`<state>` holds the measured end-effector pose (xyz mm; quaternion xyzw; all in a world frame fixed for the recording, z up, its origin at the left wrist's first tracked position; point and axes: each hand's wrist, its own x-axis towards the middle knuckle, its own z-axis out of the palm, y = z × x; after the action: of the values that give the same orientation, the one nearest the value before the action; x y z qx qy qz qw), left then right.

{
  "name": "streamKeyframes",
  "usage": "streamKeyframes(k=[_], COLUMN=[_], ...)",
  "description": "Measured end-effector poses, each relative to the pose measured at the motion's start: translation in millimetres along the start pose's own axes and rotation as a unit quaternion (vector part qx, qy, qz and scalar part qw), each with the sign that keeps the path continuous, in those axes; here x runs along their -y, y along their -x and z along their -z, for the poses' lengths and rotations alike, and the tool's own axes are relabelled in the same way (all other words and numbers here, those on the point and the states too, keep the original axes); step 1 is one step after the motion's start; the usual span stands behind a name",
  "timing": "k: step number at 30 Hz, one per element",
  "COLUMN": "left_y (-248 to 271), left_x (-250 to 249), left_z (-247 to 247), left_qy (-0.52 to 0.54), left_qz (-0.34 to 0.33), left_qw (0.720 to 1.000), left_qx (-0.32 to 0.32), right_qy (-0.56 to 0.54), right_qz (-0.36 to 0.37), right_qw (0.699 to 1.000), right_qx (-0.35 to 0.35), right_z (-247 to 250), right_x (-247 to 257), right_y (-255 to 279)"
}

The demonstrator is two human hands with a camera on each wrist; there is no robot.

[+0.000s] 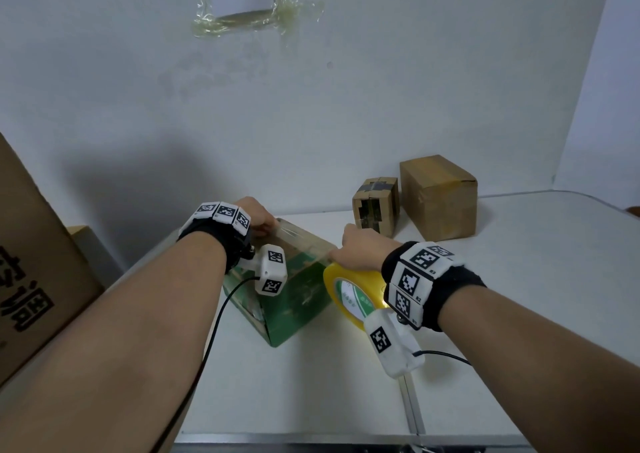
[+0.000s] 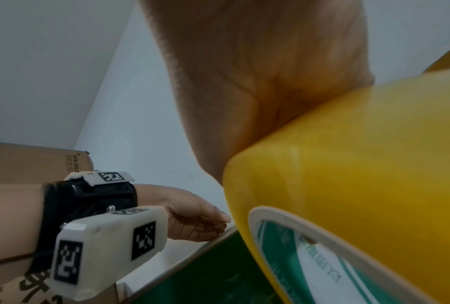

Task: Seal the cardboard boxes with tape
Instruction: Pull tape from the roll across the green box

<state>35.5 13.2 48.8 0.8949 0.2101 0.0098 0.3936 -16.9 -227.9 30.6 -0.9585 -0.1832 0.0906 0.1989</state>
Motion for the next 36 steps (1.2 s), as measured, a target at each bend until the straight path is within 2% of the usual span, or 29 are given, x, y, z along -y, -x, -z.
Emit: streamKeyframes(k=[5, 8, 13, 15, 20, 25, 29, 31, 34, 36], left_y=[6.0, 3.0, 8.4, 7.1, 7.3, 15.4, 31.8, 39.8, 43.1, 44.0], left_x=[-4.9, -2.9, -2.4, 1.5, 8.7, -2.6, -2.7, 2.6, 15.1, 24.0], left_z=[-6.8, -7.4, -6.1, -5.5, -2.7, -2.3, -10.2, -18.2, -26.4, -29.1], left_qy=[-0.013, -0.041, -0.183, -0.191, -0.192, -0.192, -0.264, -0.304, -0.328, -0.397], left_qz=[0.007, 0.008, -0.029, -0.027, -0.019, -0.041, -0.112, -0.127, -0.111, -0.087], left_qw=[1.0, 0.999, 0.983, 0.981, 0.98, 0.98, 0.955, 0.94, 0.934, 0.911], left_qx=[-0.008, -0.015, -0.008, -0.002, -0.046, 0.004, 0.069, 0.088, 0.09, 0.07], right_qy=[-0.006, -0.01, 0.018, 0.027, 0.031, 0.024, 0.01, 0.01, 0.015, 0.015], right_qz=[0.006, 0.035, 0.083, 0.09, 0.093, 0.093, 0.09, 0.087, 0.085, 0.085], right_qw=[1.0, 0.999, 0.995, 0.994, 0.993, 0.994, 0.995, 0.995, 0.995, 0.995], right_qx=[0.011, 0.03, 0.057, 0.062, 0.062, 0.05, 0.039, 0.037, 0.041, 0.043], right_z=[-3.2, -1.3, 0.9, 0.3, -1.1, -5.2, -6.8, -5.6, -2.9, -3.3], right_x=[0.2, 0.4, -2.0, -2.3, -3.2, -5.2, -5.6, -4.4, -4.2, -4.6], right_y=[0.3, 4.5, 9.6, 9.3, 8.6, 6.5, 4.9, 6.2, 9.2, 9.6])
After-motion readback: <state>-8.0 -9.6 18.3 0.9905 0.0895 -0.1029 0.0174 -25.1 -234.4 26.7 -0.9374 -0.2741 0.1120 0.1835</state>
